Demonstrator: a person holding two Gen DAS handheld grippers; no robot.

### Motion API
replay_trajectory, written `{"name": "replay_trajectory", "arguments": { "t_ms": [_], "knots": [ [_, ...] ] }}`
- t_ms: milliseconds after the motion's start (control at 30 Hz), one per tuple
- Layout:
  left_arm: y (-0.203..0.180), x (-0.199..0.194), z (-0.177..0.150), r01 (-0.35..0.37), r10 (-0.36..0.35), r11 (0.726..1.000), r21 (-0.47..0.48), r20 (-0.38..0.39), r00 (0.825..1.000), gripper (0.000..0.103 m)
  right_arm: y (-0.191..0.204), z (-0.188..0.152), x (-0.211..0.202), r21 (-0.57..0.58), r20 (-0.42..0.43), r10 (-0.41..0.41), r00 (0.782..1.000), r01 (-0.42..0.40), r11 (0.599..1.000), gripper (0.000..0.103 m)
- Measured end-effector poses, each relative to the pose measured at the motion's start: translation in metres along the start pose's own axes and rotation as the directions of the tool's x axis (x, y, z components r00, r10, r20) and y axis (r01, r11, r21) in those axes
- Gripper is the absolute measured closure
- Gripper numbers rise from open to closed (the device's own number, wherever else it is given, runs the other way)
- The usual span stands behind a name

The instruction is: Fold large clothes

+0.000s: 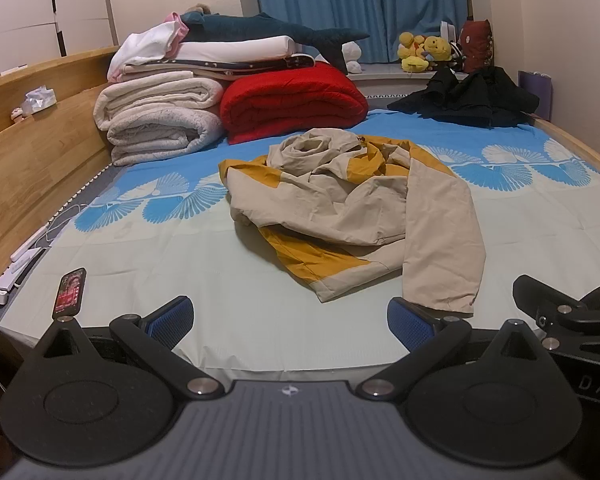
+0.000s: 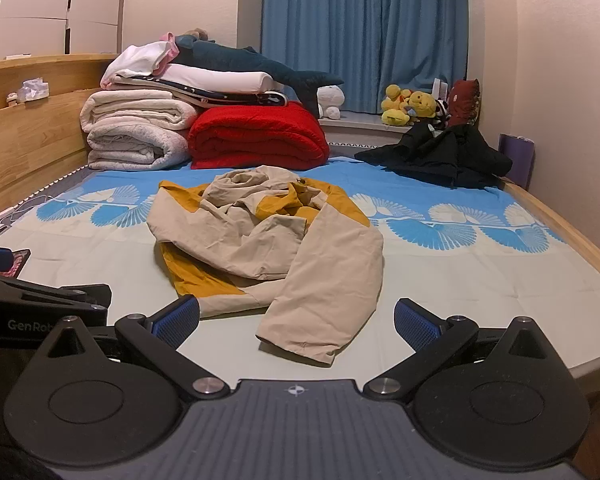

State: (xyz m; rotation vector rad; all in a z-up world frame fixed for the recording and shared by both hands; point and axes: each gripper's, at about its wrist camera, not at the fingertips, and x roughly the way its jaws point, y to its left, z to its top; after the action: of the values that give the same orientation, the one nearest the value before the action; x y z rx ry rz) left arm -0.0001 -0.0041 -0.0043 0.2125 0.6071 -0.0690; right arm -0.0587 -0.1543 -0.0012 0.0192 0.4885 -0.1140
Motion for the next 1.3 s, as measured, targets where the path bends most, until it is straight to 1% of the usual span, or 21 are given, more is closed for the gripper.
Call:
{"name": "replay_trajectory", "arguments": {
  "t_ms": [1100, 1300],
  "knots": [
    [0.004, 0.0, 0.002, 0.002, -0.002, 1.0, 0.002, -0.007, 1.0, 0.0, 0.001, -0.001, 0.001, 0.002, -0.01, 0.006, 1.0, -0.006, 1.0, 0.001],
    [0.004, 0.006, 0.003, 0.003, -0.003, 1.0, 0.007, -0.018, 1.0, 0.0, 0.001, 0.0, 0.01, 0.005, -0.02, 0.013, 1.0, -0.013, 1.0, 0.001]
  ]
}}
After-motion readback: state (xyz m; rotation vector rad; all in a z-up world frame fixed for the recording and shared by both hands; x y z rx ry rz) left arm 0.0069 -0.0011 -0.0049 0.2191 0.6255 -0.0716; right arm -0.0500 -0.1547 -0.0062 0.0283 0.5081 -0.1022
